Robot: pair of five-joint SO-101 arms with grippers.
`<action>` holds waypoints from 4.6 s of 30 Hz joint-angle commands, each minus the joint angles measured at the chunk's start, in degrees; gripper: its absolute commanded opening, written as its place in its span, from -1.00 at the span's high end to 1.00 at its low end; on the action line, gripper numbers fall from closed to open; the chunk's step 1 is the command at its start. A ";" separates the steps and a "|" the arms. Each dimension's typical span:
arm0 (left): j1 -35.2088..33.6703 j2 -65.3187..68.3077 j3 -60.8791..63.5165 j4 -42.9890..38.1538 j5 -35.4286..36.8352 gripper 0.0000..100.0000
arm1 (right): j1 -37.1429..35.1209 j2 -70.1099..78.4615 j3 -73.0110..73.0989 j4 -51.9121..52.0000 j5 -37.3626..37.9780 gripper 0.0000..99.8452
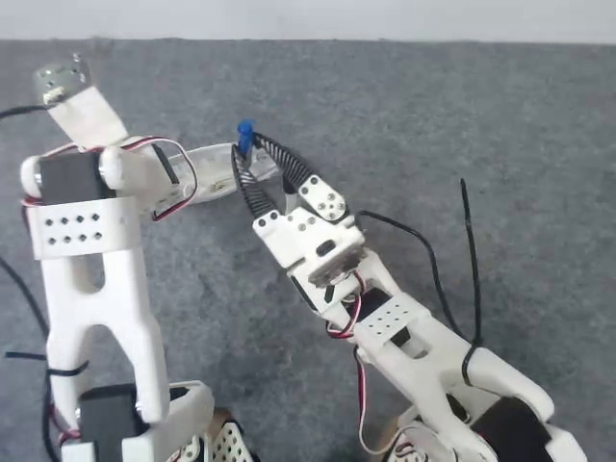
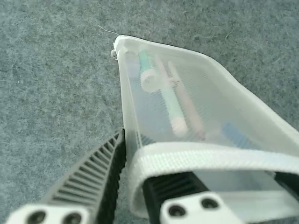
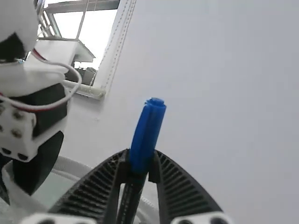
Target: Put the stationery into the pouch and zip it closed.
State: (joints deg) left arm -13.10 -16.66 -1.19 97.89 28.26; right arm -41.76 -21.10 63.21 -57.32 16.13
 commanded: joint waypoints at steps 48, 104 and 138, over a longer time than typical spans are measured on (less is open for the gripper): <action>-0.35 -0.18 1.98 -2.37 -0.53 0.98 | -1.80 -48.57 6.15 56.22 -17.41 0.70; -0.44 -0.18 3.56 -2.37 -0.62 0.98 | 6.73 -12.35 5.10 36.09 -16.88 0.74; -2.02 -0.62 6.02 -1.93 -6.07 0.54 | -4.00 -42.33 9.67 71.87 -2.73 0.99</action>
State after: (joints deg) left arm -15.21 -16.75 5.23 97.19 22.99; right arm -43.08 -59.43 73.58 10.64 10.33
